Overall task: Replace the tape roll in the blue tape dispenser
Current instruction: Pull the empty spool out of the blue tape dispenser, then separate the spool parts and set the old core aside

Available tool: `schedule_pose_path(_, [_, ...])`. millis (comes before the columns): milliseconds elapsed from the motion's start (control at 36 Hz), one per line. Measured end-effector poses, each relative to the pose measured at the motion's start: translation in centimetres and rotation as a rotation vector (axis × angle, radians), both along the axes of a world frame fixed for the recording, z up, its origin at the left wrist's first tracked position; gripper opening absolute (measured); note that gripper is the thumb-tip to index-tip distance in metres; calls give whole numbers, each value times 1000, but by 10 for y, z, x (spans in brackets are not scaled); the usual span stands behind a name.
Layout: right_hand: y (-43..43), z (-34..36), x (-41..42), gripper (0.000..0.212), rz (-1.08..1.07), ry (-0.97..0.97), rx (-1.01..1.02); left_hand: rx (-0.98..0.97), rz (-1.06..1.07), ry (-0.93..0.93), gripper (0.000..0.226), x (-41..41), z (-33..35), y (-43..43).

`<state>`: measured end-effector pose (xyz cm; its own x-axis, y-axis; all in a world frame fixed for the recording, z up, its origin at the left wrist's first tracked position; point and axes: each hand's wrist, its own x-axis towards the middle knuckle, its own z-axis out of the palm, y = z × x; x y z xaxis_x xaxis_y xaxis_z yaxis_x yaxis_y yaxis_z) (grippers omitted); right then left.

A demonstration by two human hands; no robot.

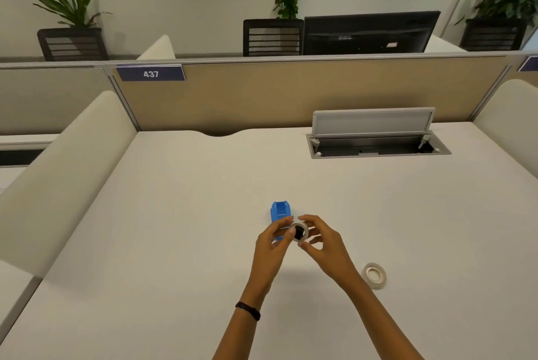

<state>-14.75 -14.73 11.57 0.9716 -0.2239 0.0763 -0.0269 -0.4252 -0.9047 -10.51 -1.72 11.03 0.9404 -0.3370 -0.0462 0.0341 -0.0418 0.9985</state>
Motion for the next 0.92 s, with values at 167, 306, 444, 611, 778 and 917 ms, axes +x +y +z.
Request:
schedule_pose_path(167, [-1, 1, -15, 37, -56, 13, 42, -48, 38, 25, 20, -14, -5, -2])
schedule_pose_path(306, [-2, -4, -22, 26, -79, 67, 142, -59, 75, 34, 19, -21, -8, -4])
schedule_pose_path(444, [3, 3, -22, 22, -91, 108, 270, -77, 138, 59, 17, -20, -12, -8])
schedule_pose_path(611, [9, 3, -23, 16, -132, 110, 318, -99, 173, 86, 17, -20, -13, -9])
schedule_pose_path(778, [16, -5, -23, 16, -233, 64, 337, -104, 156, 94, 17, -22, -18, -11])
schedule_pose_path(917, [29, -14, -21, 18, -312, 69, 346, -97, 191, 84, 17, -23, -21, -10])
